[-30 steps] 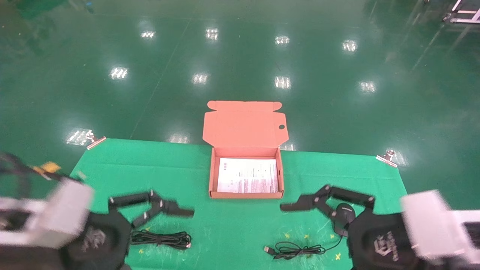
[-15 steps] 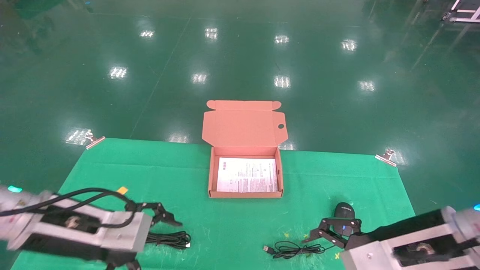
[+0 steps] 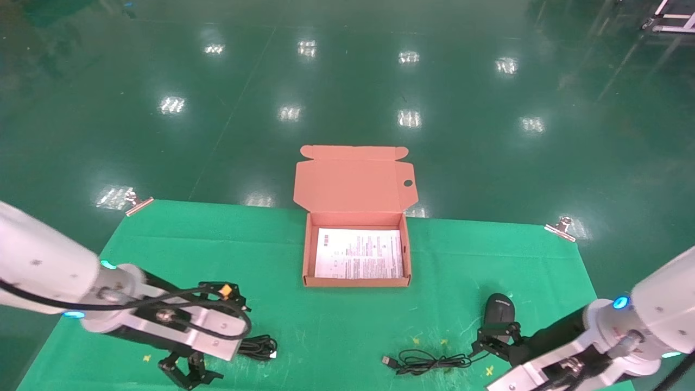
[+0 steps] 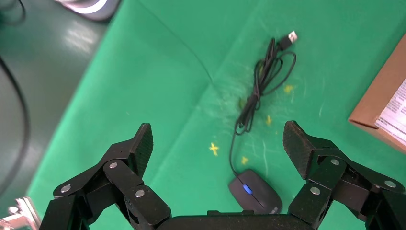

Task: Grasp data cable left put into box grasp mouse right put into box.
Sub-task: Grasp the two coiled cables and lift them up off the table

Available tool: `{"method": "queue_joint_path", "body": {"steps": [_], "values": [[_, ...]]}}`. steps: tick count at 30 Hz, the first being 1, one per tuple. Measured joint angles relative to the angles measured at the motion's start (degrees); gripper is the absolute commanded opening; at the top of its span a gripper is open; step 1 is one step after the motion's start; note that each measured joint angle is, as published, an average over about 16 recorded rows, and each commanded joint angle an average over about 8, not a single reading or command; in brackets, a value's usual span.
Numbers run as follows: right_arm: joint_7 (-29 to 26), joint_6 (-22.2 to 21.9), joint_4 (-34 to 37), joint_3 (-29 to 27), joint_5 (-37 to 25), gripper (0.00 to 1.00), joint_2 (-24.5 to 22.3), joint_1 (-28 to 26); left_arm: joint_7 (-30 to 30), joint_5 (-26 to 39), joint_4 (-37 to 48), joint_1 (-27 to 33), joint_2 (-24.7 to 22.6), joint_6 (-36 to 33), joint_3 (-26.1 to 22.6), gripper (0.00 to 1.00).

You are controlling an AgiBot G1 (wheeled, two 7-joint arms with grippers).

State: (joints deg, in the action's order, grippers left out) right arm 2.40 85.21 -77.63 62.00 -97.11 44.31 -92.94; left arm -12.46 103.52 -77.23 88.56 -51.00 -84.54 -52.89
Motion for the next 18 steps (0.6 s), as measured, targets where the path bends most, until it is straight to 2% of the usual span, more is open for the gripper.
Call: {"method": "queue_joint_path", "body": {"steps": [9,18], "values": [[-3.7,-6.4,0.3,2.5,-8.1,1.00,2.8,3.3,-4.2,8.4,1.4,-3.0,-3.3,3.7,-3.3,1.00],[-9.8,-14.4,1.1,3.2,-14.5,1.00,4.3,8.2,-8.9,11.8,7.7,-5.1,-6.1,7.0,-3.9,1.00]]}}
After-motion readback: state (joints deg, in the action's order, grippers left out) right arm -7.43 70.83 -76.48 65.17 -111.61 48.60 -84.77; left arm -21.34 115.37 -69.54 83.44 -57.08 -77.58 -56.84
